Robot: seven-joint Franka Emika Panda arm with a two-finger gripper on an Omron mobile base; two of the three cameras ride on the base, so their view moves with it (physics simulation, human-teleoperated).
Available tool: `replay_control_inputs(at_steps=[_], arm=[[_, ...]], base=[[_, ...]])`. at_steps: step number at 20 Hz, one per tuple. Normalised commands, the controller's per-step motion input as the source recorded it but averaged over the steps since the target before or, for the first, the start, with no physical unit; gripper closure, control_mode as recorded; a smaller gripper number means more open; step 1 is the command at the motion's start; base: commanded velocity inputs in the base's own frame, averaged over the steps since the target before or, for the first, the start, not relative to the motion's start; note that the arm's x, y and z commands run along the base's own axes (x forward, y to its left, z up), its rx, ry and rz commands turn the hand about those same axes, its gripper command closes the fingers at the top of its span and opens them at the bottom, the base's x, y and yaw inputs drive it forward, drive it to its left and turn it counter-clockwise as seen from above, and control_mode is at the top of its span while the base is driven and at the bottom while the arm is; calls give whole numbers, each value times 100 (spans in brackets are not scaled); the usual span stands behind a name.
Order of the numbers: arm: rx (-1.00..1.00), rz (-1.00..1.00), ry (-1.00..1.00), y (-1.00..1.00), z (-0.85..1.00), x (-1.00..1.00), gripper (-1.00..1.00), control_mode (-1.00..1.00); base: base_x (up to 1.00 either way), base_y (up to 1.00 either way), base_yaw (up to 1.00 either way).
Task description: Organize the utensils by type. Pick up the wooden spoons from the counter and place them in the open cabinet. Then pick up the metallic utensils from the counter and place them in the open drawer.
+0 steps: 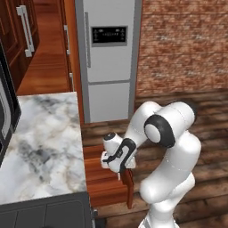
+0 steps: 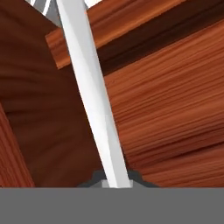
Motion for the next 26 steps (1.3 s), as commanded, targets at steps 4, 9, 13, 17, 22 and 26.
replay_control_inputs(at_steps=[4,9,13,17,22,26], arm=[[0,-12,0,-100,-69,17,100,-100],[4,-13,0,-100,-69,18,100,-100],[25,-15,-7,-100,-76,13,100,-100],[36,-16,-15,-100,-84,4,100,-100],[47,-19,-27,-100,-61,-3,100,-100],[31,-21,-60,-59,-15,-78,100,-100]], base=[[0,0,0],[0,0,0],[0,0,0],[0,0,0],[0,0,0],[0,0,0]])
